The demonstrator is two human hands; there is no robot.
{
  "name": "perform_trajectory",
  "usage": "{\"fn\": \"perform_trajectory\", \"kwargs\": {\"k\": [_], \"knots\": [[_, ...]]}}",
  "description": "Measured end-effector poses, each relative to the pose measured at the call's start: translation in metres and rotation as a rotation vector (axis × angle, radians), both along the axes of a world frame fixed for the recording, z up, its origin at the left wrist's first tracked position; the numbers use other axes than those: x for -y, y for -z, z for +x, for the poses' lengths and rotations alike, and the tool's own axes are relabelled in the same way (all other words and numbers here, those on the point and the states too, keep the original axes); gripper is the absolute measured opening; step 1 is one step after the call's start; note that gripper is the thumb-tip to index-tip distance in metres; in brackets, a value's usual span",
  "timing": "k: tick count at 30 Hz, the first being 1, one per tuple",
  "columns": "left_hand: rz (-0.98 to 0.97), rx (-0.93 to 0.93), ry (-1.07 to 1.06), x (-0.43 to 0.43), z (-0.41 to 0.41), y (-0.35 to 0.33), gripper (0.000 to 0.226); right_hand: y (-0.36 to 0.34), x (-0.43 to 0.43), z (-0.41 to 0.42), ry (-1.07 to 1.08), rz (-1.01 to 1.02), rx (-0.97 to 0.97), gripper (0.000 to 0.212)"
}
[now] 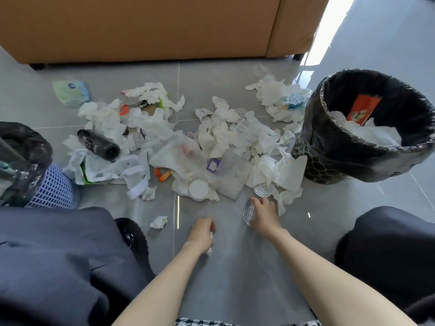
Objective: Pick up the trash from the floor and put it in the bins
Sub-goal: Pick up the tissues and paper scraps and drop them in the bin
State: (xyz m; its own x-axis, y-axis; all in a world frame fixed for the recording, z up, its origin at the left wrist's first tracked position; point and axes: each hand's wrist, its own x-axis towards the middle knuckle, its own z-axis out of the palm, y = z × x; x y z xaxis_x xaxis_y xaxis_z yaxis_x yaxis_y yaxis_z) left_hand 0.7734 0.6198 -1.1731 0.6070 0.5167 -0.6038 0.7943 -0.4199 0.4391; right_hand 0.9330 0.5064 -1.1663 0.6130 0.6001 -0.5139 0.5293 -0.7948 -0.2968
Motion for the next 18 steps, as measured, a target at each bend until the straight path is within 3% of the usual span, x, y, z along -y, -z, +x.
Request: {"fn": "perform_trajectory", "kwargs": {"k": [3,6,10,15,18], "knots": [[-0.076,0.097,-0.146,-0.013,0.004,0.003,0.029,0.002,-0.005,-0.006,-0.011,0.020,0.018,0.051],[-0.201,0.375,-0.426,-0.029,0.016,-0.009,0.032,0.006,-0.007,-0.009,-0.005,0.031,-0.006,0.033],[-0.164,0.619,-0.787,-0.058,0.034,-0.027,0.037,0.003,-0.014,-0.011,0.024,0.060,-0.082,0.020],[-0.105,0.629,-0.870,-0.081,0.041,-0.020,0.039,-0.012,-0.037,-0.004,0.461,0.389,-0.378,0.017],[0.009,0.544,-0.786,-0.078,0.040,-0.013,0.052,-0.018,-0.054,0.005,0.693,0.515,-0.499,0.020]]}}
